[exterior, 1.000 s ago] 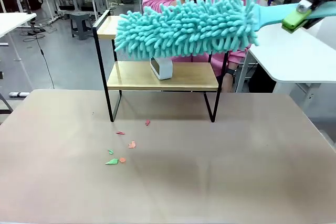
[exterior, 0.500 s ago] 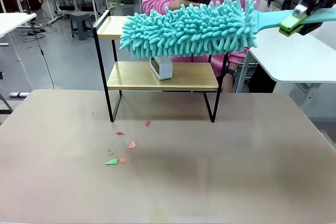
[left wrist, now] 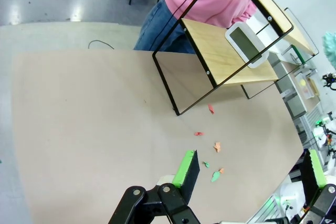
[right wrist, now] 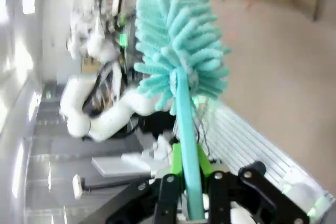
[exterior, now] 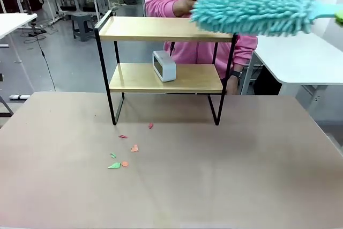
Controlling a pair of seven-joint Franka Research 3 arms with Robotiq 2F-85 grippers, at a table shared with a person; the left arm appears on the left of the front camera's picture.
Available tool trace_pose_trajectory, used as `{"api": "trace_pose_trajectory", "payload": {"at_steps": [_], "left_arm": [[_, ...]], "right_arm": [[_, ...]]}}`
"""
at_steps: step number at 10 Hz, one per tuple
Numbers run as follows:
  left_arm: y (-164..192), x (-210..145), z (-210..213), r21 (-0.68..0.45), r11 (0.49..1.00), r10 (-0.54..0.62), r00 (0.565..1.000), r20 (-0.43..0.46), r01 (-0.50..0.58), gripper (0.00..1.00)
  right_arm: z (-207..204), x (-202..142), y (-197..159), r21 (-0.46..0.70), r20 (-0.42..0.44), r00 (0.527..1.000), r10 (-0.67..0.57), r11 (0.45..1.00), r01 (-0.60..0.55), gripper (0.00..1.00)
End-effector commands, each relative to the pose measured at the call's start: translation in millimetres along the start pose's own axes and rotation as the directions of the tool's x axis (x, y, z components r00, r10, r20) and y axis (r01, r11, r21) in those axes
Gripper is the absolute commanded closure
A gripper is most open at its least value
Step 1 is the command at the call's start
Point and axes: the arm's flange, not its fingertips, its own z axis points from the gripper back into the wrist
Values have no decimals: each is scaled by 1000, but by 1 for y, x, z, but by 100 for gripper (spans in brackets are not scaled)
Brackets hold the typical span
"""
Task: Clean the shelf.
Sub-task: Clean the remaining tier of the Shelf with the Duster once objects are removed.
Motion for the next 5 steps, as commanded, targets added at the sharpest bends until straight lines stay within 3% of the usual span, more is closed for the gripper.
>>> {"api": "trace_pose_trajectory", "payload": {"at_steps": [1,3,5], "left_arm": [[-1,0,-2,-16,1000,-23,1000,16,23,0],[-1,0,-2,-16,1000,-23,1000,16,23,0],[-1,0,-2,-16,1000,-23,1000,16,23,0]], "right_arm": [[24,-26,-31,46,191,970,-152,988,146,88],[62,-51,-89,152,341,878,-337,941,302,88],[71,-71,-129,253,367,825,-429,900,355,88]]}}
